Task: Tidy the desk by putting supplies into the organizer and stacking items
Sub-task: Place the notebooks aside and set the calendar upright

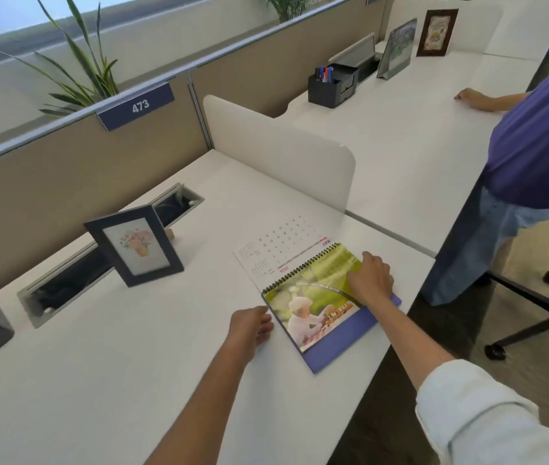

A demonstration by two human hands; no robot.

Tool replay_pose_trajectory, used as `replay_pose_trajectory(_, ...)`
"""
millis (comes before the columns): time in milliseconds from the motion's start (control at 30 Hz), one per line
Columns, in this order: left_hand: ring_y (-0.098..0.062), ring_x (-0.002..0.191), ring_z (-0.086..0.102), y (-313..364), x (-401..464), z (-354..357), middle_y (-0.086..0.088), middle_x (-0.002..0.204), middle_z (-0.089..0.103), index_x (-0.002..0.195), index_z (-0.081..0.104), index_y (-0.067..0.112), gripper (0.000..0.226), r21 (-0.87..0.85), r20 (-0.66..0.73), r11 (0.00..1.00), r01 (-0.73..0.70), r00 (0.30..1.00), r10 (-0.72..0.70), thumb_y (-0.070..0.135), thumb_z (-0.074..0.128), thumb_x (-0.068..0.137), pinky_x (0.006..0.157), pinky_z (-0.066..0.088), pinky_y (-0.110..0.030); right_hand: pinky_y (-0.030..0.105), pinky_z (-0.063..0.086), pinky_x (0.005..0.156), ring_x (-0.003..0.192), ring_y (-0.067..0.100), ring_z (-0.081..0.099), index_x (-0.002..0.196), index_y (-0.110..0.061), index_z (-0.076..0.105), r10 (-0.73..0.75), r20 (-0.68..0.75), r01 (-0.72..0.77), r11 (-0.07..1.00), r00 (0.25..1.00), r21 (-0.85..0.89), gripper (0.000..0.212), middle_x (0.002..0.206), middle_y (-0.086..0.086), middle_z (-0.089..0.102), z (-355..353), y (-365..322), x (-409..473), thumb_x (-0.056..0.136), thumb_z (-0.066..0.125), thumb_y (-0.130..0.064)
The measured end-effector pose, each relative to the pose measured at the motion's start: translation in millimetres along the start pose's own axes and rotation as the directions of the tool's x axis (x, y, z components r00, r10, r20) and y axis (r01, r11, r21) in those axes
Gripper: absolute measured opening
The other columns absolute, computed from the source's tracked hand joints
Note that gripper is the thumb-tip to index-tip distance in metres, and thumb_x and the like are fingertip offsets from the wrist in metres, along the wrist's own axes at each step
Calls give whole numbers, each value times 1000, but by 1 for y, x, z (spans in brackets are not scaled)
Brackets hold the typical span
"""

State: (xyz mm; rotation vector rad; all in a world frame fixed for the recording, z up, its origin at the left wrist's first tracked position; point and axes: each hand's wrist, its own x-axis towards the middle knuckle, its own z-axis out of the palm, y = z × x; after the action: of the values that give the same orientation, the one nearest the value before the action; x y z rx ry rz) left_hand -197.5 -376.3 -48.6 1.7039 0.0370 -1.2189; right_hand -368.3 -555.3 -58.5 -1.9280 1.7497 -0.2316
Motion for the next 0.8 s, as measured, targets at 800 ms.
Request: replay_pose_trajectory(800, -22, 84, 57, 109, -26, -30, -14, 92, 62, 94, 56, 8, 18, -191, -247, 829, -525, 844, 477, 26, 58, 91, 81, 48, -37, 27, 50, 67, 88, 11, 63, 106, -25, 56, -71, -167, 179, 521, 983, 835, 32, 93, -7, 67, -35, -69, -58, 81, 74, -18)
